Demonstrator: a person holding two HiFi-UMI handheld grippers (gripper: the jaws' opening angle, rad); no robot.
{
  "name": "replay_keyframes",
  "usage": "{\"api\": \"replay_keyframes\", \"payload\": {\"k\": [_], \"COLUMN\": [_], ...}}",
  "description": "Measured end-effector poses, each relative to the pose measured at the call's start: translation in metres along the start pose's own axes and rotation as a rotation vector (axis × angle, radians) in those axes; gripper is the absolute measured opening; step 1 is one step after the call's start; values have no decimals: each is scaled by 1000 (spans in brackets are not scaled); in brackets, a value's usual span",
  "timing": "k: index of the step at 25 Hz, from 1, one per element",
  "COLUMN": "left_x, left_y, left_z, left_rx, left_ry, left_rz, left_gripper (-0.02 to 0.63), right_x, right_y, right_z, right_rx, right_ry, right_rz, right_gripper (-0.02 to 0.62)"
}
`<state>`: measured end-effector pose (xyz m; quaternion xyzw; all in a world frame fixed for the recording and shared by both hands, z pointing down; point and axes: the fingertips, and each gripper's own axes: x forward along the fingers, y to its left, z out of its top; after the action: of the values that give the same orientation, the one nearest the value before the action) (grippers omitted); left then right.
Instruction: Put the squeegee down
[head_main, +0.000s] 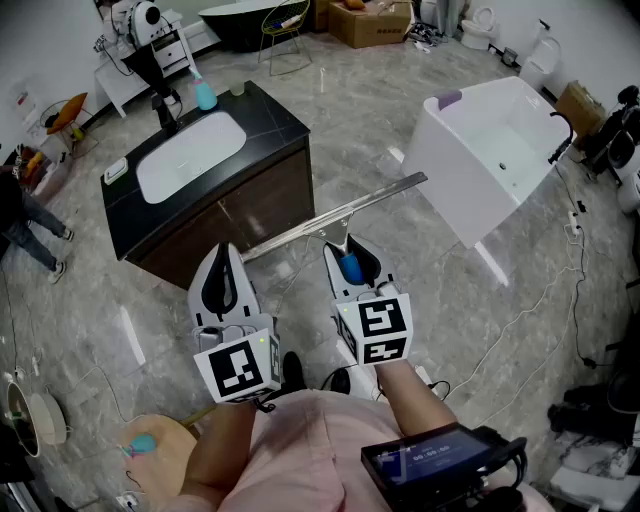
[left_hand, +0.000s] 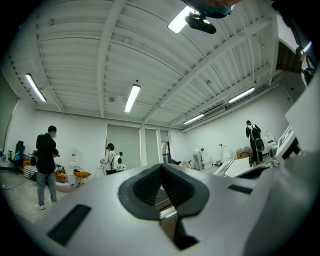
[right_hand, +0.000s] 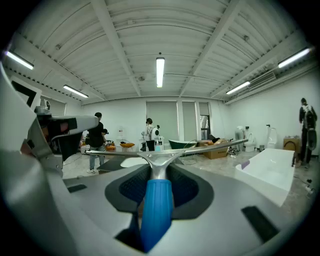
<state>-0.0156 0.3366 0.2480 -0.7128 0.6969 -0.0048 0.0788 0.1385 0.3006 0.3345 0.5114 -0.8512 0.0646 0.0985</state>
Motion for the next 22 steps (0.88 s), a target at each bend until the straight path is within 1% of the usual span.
{"api": "replay_keyframes", "payload": {"k": [3, 6, 13, 16, 22], "left_x": [-1, -4, -7, 2, 45], "left_y": [-9, -17, -27, -25, -6], "left_z": [0, -1, -16, -23, -46], "left_rx": [-3, -4, -4, -26, -12], "left_ry": [6, 11, 51, 69, 81], "left_rz": [6, 16, 44, 60, 69], "left_gripper": [9, 9, 9, 9, 9], "right_x": [-4, -9, -6, 5, 56], "right_y": [-7, -16, -41, -47, -56], "right_z": [-3, -6, -14, -16, -22], "right_rx": [-8, 9, 28, 33, 43], "right_ry": [5, 0, 14, 21, 49], "right_rz": [5, 12, 1, 3, 10], "right_gripper": [123, 123, 124, 124, 124]}}
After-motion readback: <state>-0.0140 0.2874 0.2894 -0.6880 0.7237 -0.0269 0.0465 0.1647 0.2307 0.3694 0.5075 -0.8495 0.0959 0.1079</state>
